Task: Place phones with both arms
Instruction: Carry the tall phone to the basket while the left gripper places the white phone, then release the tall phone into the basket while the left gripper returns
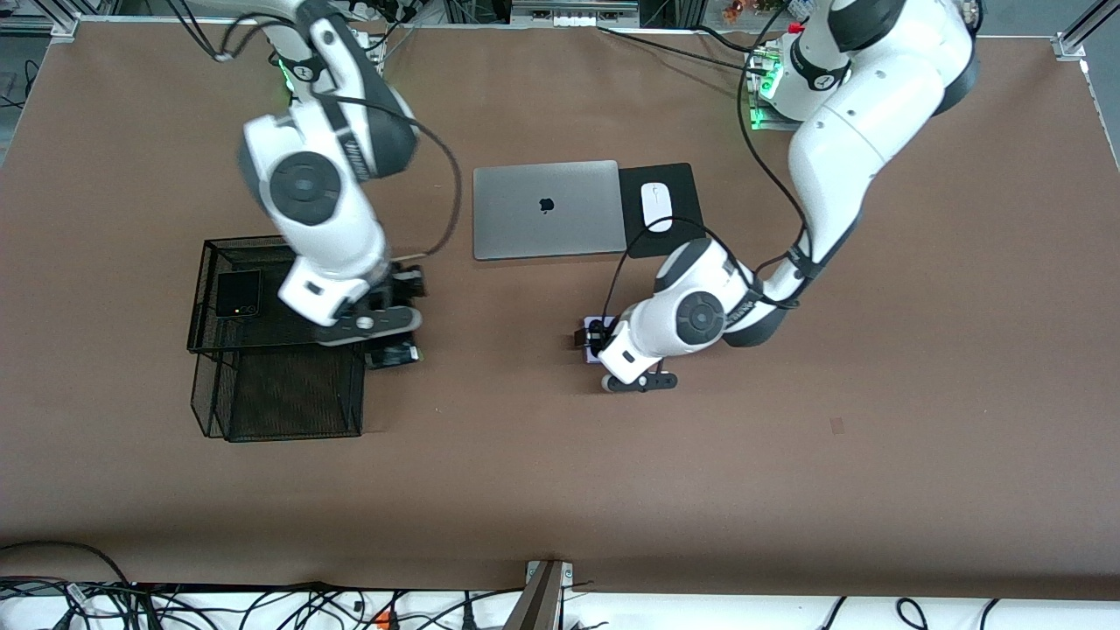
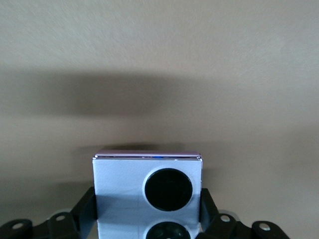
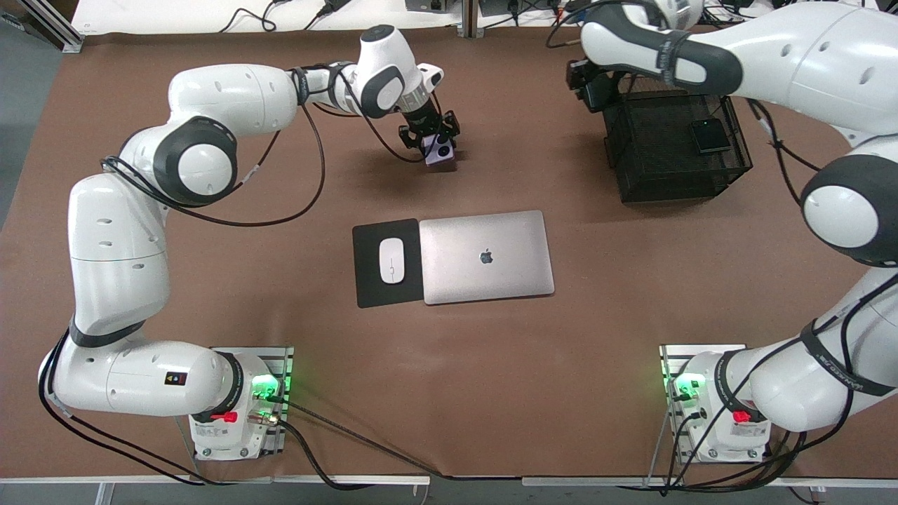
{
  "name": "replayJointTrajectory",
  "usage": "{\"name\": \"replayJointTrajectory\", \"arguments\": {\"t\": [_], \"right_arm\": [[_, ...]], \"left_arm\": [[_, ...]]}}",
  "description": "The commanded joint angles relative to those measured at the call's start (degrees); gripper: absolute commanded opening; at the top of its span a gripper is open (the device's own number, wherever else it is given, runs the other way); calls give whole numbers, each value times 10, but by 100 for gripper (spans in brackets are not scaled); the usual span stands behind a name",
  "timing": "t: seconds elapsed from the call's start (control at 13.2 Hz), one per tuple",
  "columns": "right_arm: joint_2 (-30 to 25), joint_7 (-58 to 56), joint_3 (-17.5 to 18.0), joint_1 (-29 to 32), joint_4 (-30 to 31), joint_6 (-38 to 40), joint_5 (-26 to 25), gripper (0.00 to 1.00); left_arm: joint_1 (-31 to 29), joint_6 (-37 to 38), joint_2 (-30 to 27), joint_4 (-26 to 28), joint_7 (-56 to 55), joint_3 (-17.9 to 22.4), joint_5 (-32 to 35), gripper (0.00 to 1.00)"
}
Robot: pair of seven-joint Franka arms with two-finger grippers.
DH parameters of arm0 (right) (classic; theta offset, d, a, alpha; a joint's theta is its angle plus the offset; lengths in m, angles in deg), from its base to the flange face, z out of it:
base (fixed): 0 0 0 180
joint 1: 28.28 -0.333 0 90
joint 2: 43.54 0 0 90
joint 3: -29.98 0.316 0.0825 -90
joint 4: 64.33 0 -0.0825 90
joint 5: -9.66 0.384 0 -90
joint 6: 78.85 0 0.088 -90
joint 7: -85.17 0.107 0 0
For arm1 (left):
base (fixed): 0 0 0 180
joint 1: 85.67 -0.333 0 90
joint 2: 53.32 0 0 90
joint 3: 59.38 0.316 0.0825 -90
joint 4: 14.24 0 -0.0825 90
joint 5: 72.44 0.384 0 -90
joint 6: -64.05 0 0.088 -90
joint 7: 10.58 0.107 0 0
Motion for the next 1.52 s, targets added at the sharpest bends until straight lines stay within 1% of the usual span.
{"name": "replayJointTrajectory", "arguments": {"t": [0.0,0.08,0.23,0.38,0.53,0.68,0.76,0.91,1.06,1.14,1.21,1.29,1.44], "right_arm": [[-88,-39,-48,-3,124,-49,20,0],[-106,-47,-63,-3,158,-68,28,0],[-134,-55,-95,-3,223,-107,30,0],[-146,-59,-116,-3,260,-120,30,0],[-145,-58,-129,-3,277,-120,31,0],[-135,-56,-130,-3,283,-121,60,0],[-133,-54,-130,-3,283,-122,63,0],[-117,-50,-130,-3,282,-134,63,0],[-105,-49,-130,-3,281,-142,63,0],[-104,-48,-130,-2,280,-143,65,7],[-97,-47,-130,-1,278,-141,76,64],[-96,-48,-130,0,274,-136,90,100],[-97,-52,-133,3,269,-133,91,100]], "left_arm": [[26,-13,-1,-11,-17,22,-13,82],[23,-13,-7,-11,-25,22,-12,100],[16,-8,-21,-5,-62,22,-11,100],[1,4,-46,1,-64,22,-10,100],[-26,92,-92,-3,-61,21,-4,100],[-52,197,-143,-5,-55,24,7,100],[-66,240,-168,-6,-50,23,23,100],[-97,319,-209,-10,23,23,58,100],[-146,382,-253,-10,113,23,64,100],[-172,406,-275,-10,155,23,64,100],[-195,419,-296,-11,195,22,64,100],[-220,422,-316,-11,238,22,64,100],[-265,431,-348,-13,307,19,52,100]]}}
